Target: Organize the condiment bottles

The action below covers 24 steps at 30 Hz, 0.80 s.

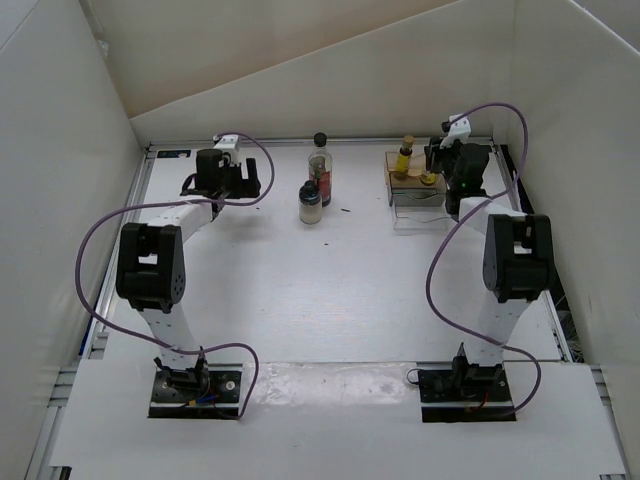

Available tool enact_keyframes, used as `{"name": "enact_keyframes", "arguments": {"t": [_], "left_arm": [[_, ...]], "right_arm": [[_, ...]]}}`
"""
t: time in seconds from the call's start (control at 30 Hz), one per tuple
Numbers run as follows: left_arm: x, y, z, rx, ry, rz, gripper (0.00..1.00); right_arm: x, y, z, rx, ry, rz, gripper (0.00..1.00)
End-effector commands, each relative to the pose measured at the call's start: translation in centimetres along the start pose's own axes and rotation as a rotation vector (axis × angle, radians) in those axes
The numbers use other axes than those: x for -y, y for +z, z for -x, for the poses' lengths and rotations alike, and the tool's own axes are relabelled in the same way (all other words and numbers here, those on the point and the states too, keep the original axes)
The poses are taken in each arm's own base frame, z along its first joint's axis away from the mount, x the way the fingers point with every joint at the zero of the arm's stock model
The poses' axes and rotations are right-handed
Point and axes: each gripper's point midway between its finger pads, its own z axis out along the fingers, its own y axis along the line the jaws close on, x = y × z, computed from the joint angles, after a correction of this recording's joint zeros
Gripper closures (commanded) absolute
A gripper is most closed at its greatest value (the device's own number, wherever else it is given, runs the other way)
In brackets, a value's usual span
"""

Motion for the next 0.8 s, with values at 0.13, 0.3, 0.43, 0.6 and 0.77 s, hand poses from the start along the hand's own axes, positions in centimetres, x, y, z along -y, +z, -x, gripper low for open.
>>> {"name": "enact_keyframes", "arguments": {"t": [0.13,0.3,0.43,0.6,0.77], "left_arm": [[0.4,1.1,1.8,0.019,0.019,-0.011,0.00],[0.2,1.9,1.7,0.010,0.022,-0.007,0.00],[0.2,2.3,1.9,0.012,0.018,-0.010,0.00],[0.2,2.7,1.6,0.005,0.017,-0.010,0.00],[0.3,2.9,1.4,-0.002,0.019,-0.012,0.00]], "right_arm": [[2.7,3.7,8.0,0.280,-0.004,-0.041,1.00],[3.6,5.3,8.7,0.275,-0.011,-0.049,1.00],[4.3,6.0,9.3,0.280,-0.013,-0.057,1.00],[4.3,7.3,8.9,0.276,-0.003,-0.048,1.00],[4.2,8.1,6.9,0.253,0.019,-0.043,1.00]]}}
